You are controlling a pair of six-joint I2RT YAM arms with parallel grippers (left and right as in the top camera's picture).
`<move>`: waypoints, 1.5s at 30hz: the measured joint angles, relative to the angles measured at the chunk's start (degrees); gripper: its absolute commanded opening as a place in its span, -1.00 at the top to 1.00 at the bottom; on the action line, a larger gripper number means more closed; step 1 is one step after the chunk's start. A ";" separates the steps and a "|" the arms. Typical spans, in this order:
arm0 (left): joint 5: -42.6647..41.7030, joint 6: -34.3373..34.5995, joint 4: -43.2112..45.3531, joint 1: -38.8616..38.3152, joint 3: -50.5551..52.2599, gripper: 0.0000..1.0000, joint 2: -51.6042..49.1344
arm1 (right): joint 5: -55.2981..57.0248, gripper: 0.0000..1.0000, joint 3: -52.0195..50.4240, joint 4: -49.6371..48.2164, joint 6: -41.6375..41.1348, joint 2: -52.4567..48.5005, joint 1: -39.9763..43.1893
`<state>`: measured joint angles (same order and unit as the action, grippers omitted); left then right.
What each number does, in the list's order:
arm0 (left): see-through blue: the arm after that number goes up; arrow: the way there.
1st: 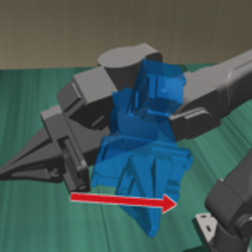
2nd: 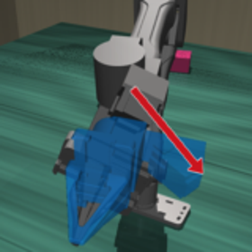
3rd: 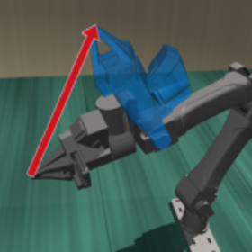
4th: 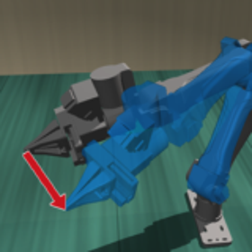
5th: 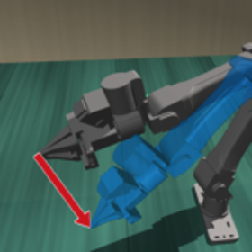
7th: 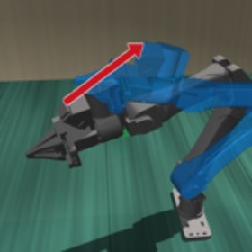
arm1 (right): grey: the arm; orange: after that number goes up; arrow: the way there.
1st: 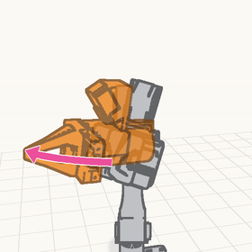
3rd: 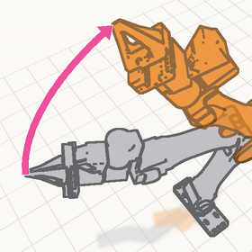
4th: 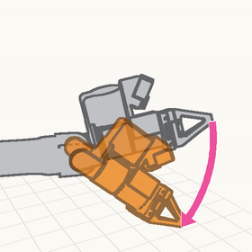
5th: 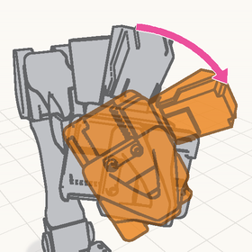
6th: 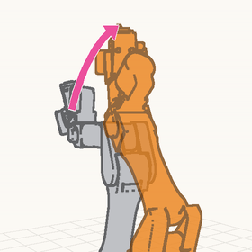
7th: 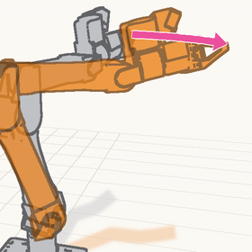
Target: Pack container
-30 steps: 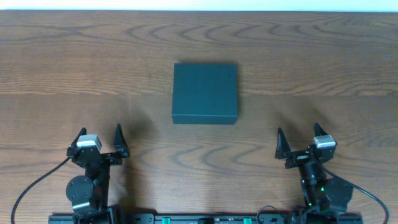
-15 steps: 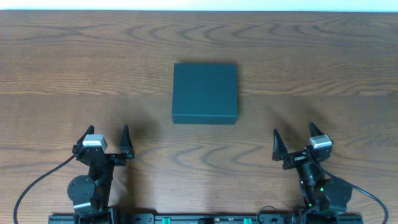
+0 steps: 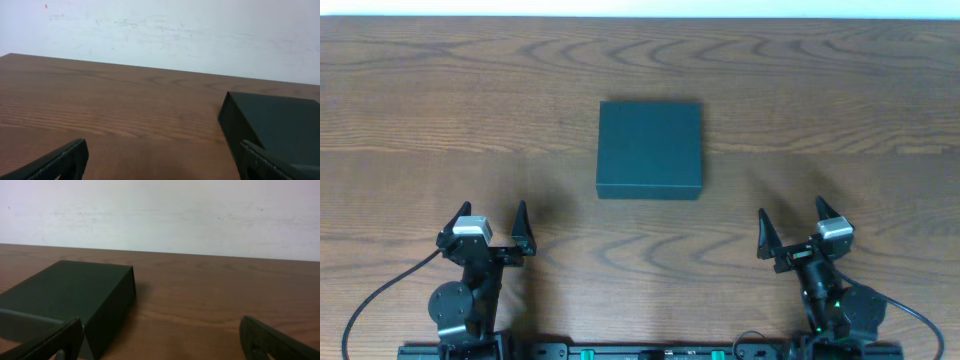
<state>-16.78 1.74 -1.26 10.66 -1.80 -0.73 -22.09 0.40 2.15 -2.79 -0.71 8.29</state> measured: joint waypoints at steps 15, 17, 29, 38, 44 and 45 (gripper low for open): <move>0.00 0.00 0.00 0.00 0.00 -0.91 0.00 | 1.60 -0.98 0.00 0.07 0.00 -0.28 0.00; 0.00 0.00 0.00 0.00 0.00 -0.91 0.00 | 4.17 -0.99 0.00 0.24 0.00 -0.31 0.00; 0.02 0.02 0.00 -0.11 0.00 -0.91 0.00 | 8.92 -0.98 0.00 0.44 0.00 -0.31 0.00; -0.02 0.02 0.02 -6.64 0.00 -0.91 0.00 | 9.07 -0.99 0.00 0.46 0.00 -0.31 0.00; -0.22 0.00 0.00 -9.07 0.00 -0.91 0.00 | 9.09 -0.99 0.00 0.46 0.00 -0.31 0.00; -0.22 0.00 0.02 -9.07 0.00 -0.91 0.00 | 9.07 -0.99 0.00 0.46 0.00 -0.31 0.00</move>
<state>-16.99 1.74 -1.23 1.58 -1.80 -0.73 -13.02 0.40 2.61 -2.79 -1.02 8.29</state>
